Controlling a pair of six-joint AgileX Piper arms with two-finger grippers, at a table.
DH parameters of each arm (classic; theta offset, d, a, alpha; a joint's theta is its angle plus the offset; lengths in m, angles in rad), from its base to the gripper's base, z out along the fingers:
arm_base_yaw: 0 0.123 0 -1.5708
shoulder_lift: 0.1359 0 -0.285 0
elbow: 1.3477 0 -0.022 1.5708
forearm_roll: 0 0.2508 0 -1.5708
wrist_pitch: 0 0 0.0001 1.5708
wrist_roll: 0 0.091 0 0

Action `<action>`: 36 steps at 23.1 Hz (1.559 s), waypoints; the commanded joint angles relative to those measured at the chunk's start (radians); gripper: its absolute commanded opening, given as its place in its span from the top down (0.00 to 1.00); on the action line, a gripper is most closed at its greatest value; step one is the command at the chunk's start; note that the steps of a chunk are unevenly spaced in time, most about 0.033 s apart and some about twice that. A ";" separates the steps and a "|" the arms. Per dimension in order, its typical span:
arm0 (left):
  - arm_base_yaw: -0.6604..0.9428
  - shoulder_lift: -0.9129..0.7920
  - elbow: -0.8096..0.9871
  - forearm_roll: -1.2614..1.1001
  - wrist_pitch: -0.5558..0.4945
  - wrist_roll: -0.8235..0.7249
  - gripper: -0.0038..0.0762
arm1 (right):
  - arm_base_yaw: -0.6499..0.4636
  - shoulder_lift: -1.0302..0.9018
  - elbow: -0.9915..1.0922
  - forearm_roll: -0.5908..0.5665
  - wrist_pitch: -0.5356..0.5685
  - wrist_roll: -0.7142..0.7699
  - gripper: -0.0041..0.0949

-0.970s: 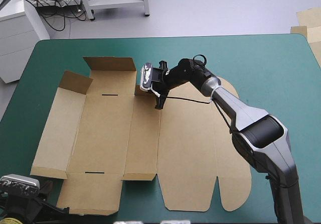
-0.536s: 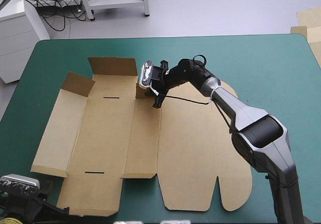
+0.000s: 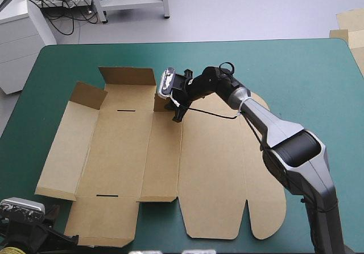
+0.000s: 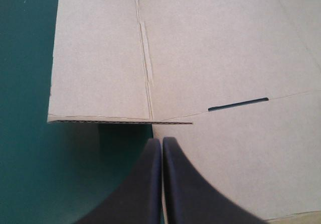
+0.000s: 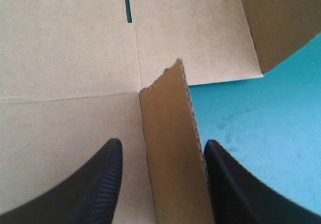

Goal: Fold the box

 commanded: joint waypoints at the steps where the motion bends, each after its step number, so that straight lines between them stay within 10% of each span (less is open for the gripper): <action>1: 0.000 0.015 -0.024 0.004 -0.062 -0.011 0.96 | -0.031 -0.112 -0.033 0.027 -0.010 -0.001 0.56; 9: 0.000 0.015 -0.024 0.006 -0.062 -0.011 0.96 | -0.262 -0.344 -0.031 0.027 0.223 0.142 0.63; 22: 0.000 0.015 -0.024 0.006 -0.062 -0.011 0.96 | -0.608 -0.724 0.077 -0.176 0.241 0.363 0.93; 36: 0.000 0.015 -0.024 0.004 -0.062 -0.011 0.96 | -0.631 -1.115 0.324 -0.218 0.252 0.479 0.98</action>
